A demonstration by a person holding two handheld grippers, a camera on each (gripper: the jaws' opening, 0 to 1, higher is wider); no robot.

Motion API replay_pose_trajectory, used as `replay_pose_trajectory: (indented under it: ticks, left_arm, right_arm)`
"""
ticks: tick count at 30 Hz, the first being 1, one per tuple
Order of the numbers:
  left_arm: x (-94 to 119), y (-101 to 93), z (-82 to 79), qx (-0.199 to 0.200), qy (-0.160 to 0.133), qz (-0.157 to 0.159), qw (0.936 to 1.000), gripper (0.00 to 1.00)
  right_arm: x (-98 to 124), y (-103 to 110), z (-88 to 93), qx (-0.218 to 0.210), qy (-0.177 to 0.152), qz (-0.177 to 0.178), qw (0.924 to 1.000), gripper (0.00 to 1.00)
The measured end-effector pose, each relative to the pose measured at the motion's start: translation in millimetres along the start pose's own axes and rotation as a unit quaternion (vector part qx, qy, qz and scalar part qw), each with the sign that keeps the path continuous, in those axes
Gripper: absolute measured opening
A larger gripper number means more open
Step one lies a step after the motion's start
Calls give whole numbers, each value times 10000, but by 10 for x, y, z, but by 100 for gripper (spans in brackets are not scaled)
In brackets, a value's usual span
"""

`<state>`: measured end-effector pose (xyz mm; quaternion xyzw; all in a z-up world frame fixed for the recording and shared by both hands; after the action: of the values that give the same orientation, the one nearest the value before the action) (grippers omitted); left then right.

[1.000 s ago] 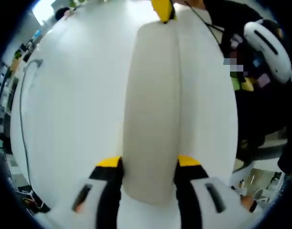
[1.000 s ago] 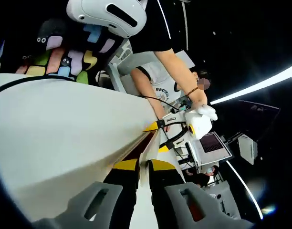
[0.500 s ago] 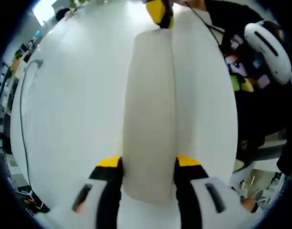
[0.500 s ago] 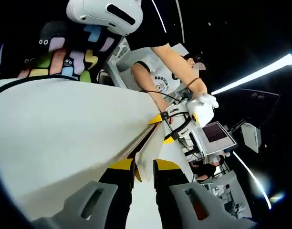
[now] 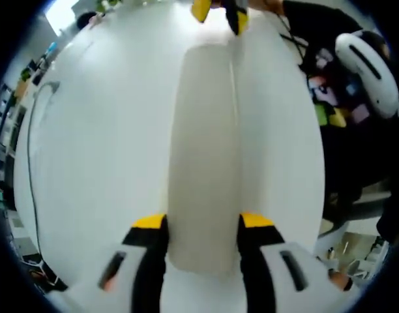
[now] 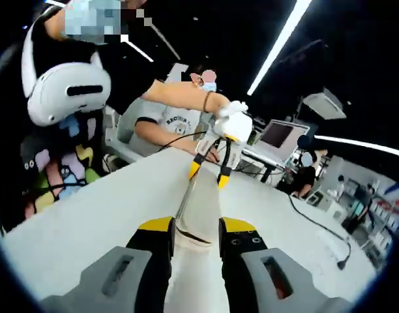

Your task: Arrange the utensils inside the cutlery case until each visible utensil rests in its matching compartment.

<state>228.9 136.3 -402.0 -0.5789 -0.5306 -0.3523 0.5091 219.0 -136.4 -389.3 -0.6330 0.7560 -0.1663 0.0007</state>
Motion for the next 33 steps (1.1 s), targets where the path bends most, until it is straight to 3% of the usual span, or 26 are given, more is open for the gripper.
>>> replay_pose_trajectory:
  ticks: [2,4,7,8,10,13,15,16,17,18,19,21,25,28,33]
  left_arm:
    - [0,-2,0,10,-10,-8,10000,44]
    - [-1,-3,0,15,-20,-10,10000,44]
    - [0,-3,1,0,-32,-1,10000,44]
    - [0,-4,1,-5,-35,-1,10000,44]
    - [0,-6,3,-16,-52,-2,10000,44]
    - [1,-7,5,-16,-85,4,10000,44]
    - [1,-7,5,-17,-87,9,10000,44]
    - [2,-7,5,-20,-85,10,10000,44]
    - [2,-7,4,-23,-85,10,10000,44]
    - [1,-8,4,-23,-84,9,10000,44]
    - [2,-8,4,-26,-85,10,10000,44]
    - [1,-9,4,-28,-92,11,10000,44]
    - [-3,-11,3,-27,-114,13,9999,44]
    - [-7,-13,2,-33,-126,13,9999,44]
    - [-11,-14,0,-31,-148,13,9999,44]
  right_arm:
    - [23,17,6,-934,281,130,9952,23]
    - [45,41,40,-2140,748,355,9733,22]
    - [44,71,39,-3194,774,379,9437,22]
    - [55,114,44,-3718,860,356,9236,22]
    - [53,162,41,-4427,924,280,8914,22]
    - [24,206,54,-4917,954,261,8651,22]
    - [1,221,44,-5590,925,369,8231,21]
    - [-11,197,68,-5811,889,566,8070,21]
    - [-9,178,101,-5680,869,644,8159,21]
    - [2,178,103,-5643,872,626,8185,21]
    - [4,171,94,-5799,827,663,8078,21]
    - [16,179,94,-5979,814,620,7950,21]
    - [-16,237,94,-6526,884,583,7502,23]
    - [-64,303,120,-6516,903,602,7507,24]
    - [-106,303,133,-6656,936,618,7379,23]
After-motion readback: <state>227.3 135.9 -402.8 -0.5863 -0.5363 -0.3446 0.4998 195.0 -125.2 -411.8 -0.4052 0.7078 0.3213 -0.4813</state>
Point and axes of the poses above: the point that each gripper's makers call its tool centre point, and the gripper's own axes: x roughly backward along the fingers, y roughly to its left, z roughly out of its underside, the point moved 7 cm from there along x, roughly backward along the fingers, and after that the axes turned 12 degrees about z, right-handed, at the moved point
